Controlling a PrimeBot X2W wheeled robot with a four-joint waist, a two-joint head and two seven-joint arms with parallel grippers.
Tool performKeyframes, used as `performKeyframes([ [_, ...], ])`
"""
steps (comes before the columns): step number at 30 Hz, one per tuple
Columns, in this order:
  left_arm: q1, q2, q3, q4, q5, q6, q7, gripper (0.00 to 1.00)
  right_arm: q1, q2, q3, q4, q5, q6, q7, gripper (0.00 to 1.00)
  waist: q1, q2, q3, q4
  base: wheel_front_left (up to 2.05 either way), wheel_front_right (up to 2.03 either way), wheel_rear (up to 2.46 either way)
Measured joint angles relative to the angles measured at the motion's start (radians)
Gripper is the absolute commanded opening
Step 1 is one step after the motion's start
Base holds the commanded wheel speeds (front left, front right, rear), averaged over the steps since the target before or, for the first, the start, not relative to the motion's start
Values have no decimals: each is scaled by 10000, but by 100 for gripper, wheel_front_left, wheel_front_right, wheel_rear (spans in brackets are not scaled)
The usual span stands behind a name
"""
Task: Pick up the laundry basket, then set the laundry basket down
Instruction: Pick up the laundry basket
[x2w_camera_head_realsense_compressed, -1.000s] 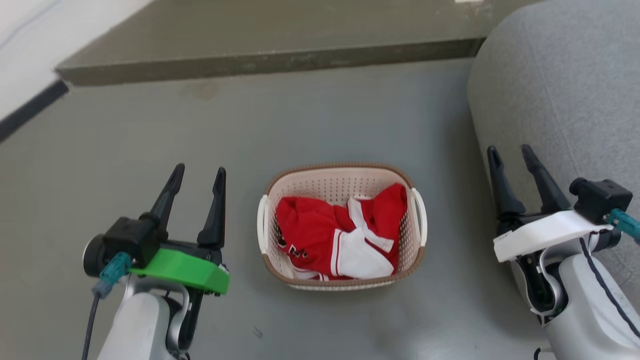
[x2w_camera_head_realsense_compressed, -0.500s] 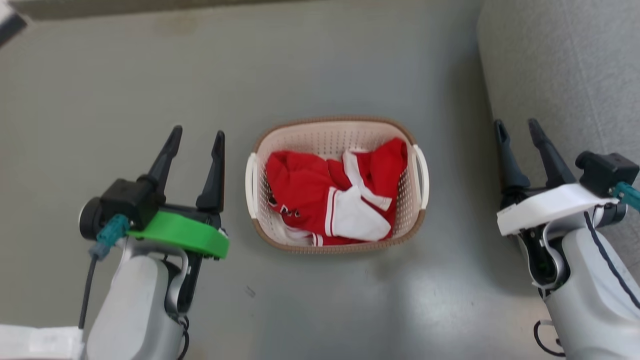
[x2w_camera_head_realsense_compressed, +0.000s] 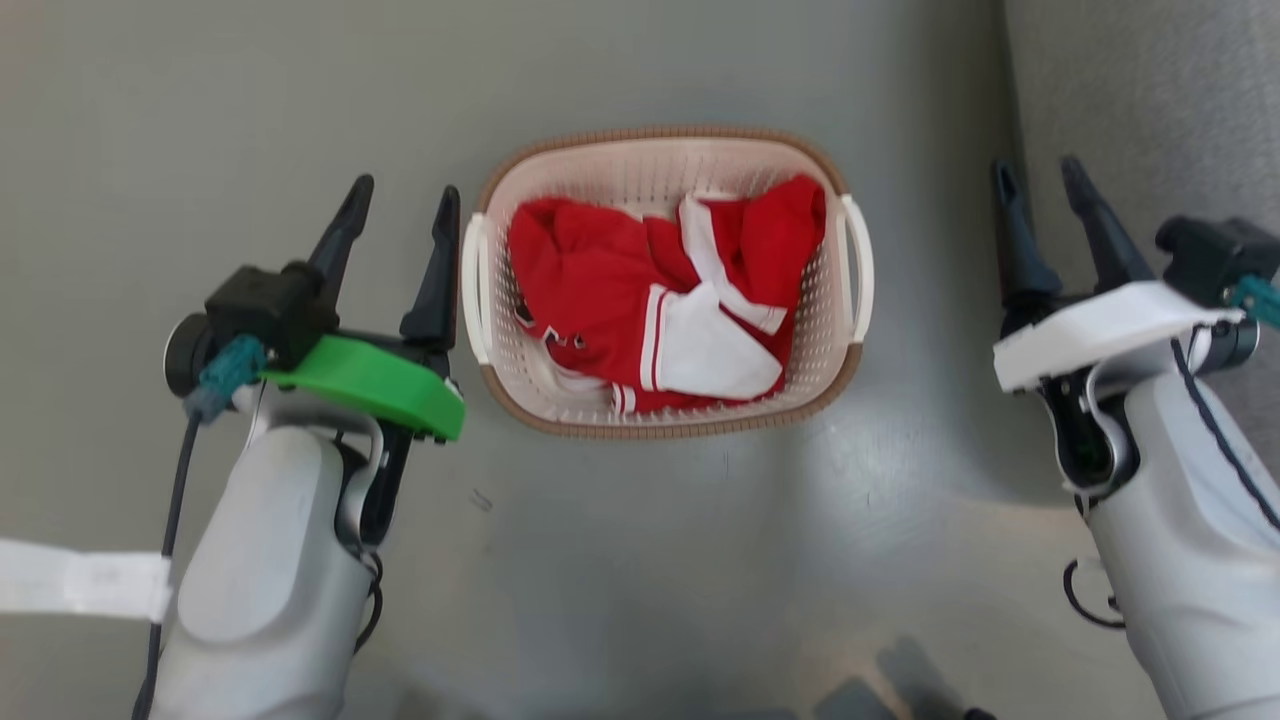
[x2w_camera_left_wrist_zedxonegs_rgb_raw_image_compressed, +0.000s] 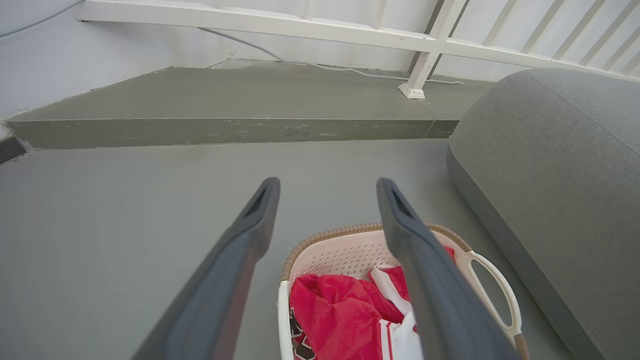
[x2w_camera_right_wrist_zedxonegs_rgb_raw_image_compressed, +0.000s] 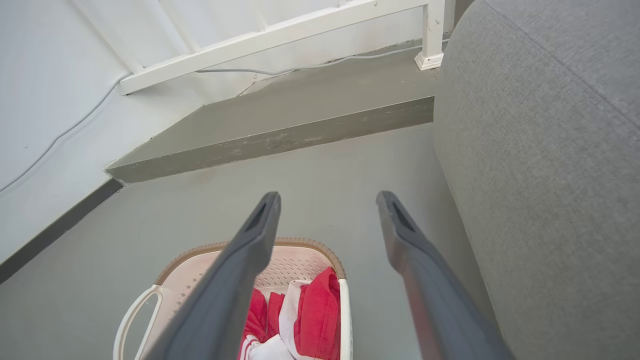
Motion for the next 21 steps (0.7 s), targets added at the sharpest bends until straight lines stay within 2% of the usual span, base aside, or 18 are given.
performKeyframes([
  [21,-2919,-102,-362,2608,-454,-10,380,100,-2638,75,360,1779,182,88,652,100,1,0,2556,95,0,0,0],
])
